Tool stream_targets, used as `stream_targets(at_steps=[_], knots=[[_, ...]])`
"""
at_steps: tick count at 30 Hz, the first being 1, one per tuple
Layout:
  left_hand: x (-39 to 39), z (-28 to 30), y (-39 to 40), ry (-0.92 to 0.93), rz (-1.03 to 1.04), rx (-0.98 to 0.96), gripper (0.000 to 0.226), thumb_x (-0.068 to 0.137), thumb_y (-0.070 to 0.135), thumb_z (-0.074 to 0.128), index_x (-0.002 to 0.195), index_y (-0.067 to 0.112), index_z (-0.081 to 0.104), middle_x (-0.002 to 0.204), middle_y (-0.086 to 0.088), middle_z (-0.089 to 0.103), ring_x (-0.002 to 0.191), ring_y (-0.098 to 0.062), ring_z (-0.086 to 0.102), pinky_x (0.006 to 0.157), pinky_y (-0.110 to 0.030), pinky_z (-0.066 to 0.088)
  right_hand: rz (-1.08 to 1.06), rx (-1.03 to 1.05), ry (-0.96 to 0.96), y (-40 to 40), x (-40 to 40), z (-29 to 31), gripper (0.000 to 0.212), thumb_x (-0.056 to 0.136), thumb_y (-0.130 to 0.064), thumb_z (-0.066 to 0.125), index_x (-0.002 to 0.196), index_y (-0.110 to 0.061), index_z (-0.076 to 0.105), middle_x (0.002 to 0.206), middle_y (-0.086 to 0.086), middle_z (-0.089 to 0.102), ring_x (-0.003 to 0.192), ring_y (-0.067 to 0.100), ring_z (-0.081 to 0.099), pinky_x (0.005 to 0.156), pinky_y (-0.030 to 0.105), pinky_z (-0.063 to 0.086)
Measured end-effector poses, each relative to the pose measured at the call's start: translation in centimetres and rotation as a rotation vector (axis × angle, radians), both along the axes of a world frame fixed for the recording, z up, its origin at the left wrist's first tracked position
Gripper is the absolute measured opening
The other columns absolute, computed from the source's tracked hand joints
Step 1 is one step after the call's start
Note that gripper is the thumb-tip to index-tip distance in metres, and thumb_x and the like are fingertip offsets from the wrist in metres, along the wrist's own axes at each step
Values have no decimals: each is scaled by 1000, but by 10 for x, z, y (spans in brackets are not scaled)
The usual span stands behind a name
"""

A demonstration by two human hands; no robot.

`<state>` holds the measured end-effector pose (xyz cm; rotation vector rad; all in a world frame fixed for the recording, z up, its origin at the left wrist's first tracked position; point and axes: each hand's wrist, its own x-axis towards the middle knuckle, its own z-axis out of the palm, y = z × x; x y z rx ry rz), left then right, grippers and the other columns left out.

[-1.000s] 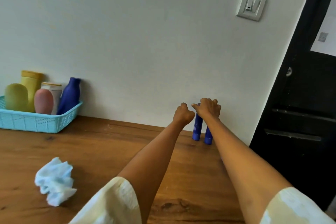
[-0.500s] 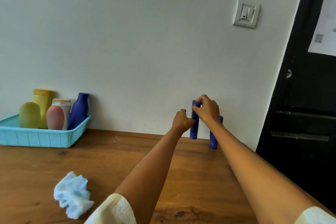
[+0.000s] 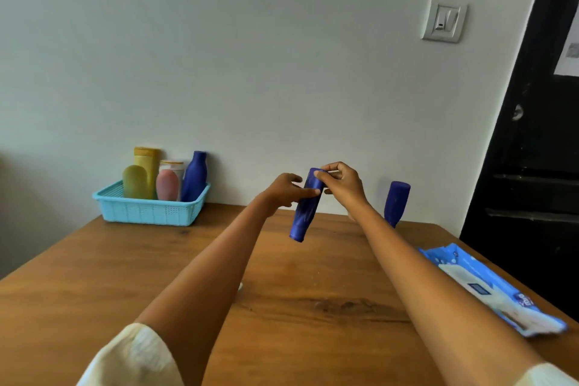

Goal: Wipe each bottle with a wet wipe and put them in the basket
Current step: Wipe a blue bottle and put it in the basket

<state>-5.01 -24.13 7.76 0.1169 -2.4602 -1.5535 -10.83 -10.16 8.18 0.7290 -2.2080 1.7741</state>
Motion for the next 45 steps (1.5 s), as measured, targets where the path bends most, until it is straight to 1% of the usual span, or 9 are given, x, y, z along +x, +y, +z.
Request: stream_targets(at_steps=[9, 14, 18, 21, 27, 31, 34, 39, 45], knots=[[76, 5, -42, 45, 70, -198, 55, 80, 31, 74, 122, 1, 54, 102, -7, 61, 90, -17, 59, 64, -18, 46, 126, -136, -70, -58, 68, -7, 17, 83, -21, 68, 95, -12, 59, 95, 10, 68, 78, 17, 67, 57, 20, 52], [111, -1, -76, 146, 195, -61, 33, 85, 23, 69, 107, 1, 59, 96, -13, 62, 89, -23, 60, 82, -34, 51, 318, -216, -168, -80, 105, -6, 32, 89, -37, 60, 109, -14, 51, 100, 7, 63, 80, 16, 65, 62, 25, 56], [140, -18, -114, 256, 271, 208, 15, 87, 14, 66, 92, 4, 55, 90, -14, 55, 84, -24, 55, 81, -38, 49, 380, 280, -90, -79, 120, -29, 23, 93, -23, 55, 112, -10, 59, 94, 4, 62, 65, 8, 55, 52, 18, 44], [156, -31, -130, 275, 251, 356, 20, 89, 17, 63, 104, 5, 58, 88, -9, 60, 80, -22, 59, 69, -26, 53, 552, 734, -23, -77, 131, -46, 37, 88, -22, 62, 124, -16, 56, 100, -9, 62, 78, 6, 58, 62, 22, 49], [165, -52, -138, 283, 161, 546, 30, 90, 22, 61, 116, 7, 57, 96, -8, 61, 85, -22, 60, 75, -30, 51, 643, 1027, 149, -90, 140, -54, 46, 84, -21, 67, 128, -21, 55, 125, -6, 58, 105, 6, 53, 88, 22, 43], [164, -49, -136, 319, 100, 683, 22, 91, 20, 56, 110, 9, 57, 103, -11, 60, 91, -25, 57, 82, -35, 47, 503, 791, 106, -99, 131, -51, 27, 82, -15, 69, 109, -10, 67, 104, 10, 69, 85, 15, 59, 73, 30, 49], [156, -36, -134, 385, 45, 769, 26, 92, 21, 54, 113, 5, 53, 108, -17, 56, 95, -28, 55, 86, -38, 44, 251, 458, 136, -106, 123, -34, 21, 80, -18, 72, 100, -14, 68, 85, 1, 66, 78, 13, 59, 67, 26, 48], [139, -21, -121, 432, -124, 822, 32, 83, 25, 64, 107, 4, 62, 98, -14, 69, 86, -25, 68, 75, -36, 55, 85, -71, 146, -114, 116, 2, 38, 83, -24, 69, 118, -20, 55, 82, -5, 60, 73, 8, 59, 62, 21, 51], [113, -18, -99, 343, -246, 858, 29, 81, 34, 65, 101, 14, 71, 97, -9, 70, 93, -25, 67, 93, -40, 46, 90, -172, 275, -124, 119, 22, 21, 85, -25, 67, 105, -17, 71, 93, -2, 70, 82, 10, 65, 63, 25, 55]])
